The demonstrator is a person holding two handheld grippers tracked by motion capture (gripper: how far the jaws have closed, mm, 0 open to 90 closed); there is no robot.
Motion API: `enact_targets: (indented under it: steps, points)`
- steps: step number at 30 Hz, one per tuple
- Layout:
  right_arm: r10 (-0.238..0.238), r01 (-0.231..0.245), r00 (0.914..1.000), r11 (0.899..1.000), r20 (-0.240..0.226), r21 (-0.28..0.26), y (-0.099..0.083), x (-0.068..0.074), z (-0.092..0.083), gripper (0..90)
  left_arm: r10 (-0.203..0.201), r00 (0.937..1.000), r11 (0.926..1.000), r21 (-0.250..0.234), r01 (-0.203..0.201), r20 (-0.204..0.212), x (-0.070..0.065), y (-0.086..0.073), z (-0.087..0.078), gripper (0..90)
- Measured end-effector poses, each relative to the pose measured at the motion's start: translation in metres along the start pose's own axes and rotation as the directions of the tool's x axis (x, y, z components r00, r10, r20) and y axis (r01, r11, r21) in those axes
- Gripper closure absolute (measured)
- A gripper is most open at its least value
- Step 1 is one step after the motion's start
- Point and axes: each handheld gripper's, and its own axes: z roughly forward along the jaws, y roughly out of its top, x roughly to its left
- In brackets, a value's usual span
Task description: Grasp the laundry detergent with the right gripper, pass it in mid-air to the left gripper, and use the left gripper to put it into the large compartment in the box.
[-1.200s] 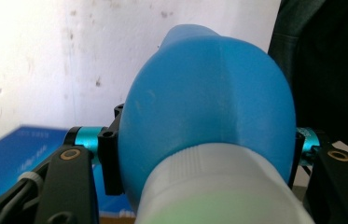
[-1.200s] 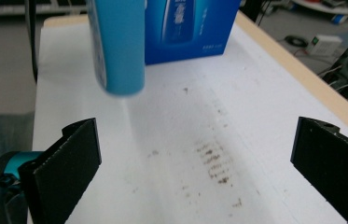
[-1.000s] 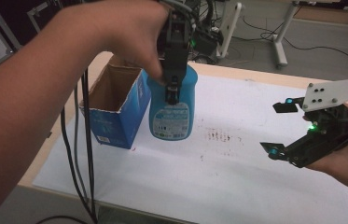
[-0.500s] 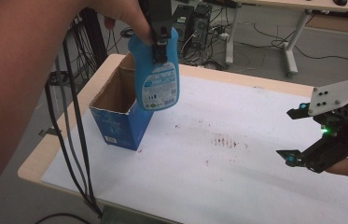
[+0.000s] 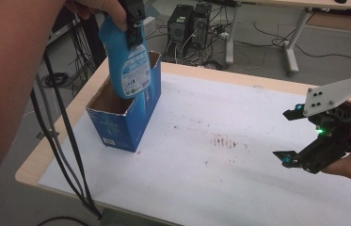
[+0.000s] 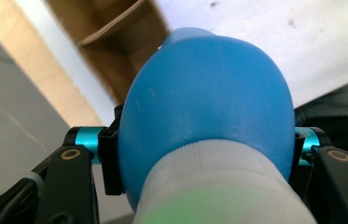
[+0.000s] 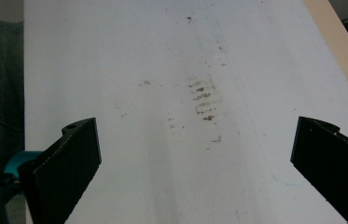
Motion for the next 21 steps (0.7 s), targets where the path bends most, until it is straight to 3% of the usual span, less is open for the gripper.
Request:
enact_targets:
  steps: [2,5,10,11,13,15,18,21]
  points:
    - [0.002,-0.002,1.0000,1.000,-0.001,-0.001,-0.002,0.000,0.002,0.6,-0.051,0.9987,0.9987,0.009,0.051,-0.003,0.009,-0.001,0.003,38.0]
    - [0.004,-0.004,1.0000,1.000,-0.003,0.001,-0.003,0.000,0.003,0.6,-0.082,0.9966,0.9965,0.015,0.082,-0.003,0.019,-0.002,0.009,37.9]
    - [0.012,-0.012,0.9999,1.000,-0.002,-0.004,-0.004,-0.001,0.004,0.6,-0.087,0.9962,0.9960,0.018,0.087,-0.008,0.028,-0.002,0.018,38.0]
    - [0.012,-0.012,0.9999,1.000,-0.002,-0.006,-0.003,-0.001,0.004,0.6,-0.063,0.9979,0.9980,0.001,0.063,-0.012,0.031,-0.001,0.021,38.0]
    - [0.012,-0.012,0.9999,1.000,-0.002,-0.006,-0.003,-0.002,0.005,0.7,-0.052,0.9986,0.9986,0.010,0.052,-0.014,0.032,0.000,0.026,37.9]
    - [0.012,-0.012,0.9999,1.000,-0.002,-0.004,-0.001,-0.001,0.006,0.6,0.009,0.9994,0.9994,0.033,-0.008,-0.032,0.033,0.001,0.035,37.9]
    - [0.016,-0.016,0.9999,1.000,-0.001,-0.005,-0.001,-0.001,0.007,0.6,0.071,0.9965,0.9966,0.046,-0.068,-0.044,0.034,0.002,0.045,38.0]
    - [0.018,-0.018,0.9998,1.000,0.001,-0.005,0.000,-0.001,0.007,0.6,0.106,0.9933,0.9930,0.058,-0.103,-0.047,0.034,0.003,0.053,38.0]
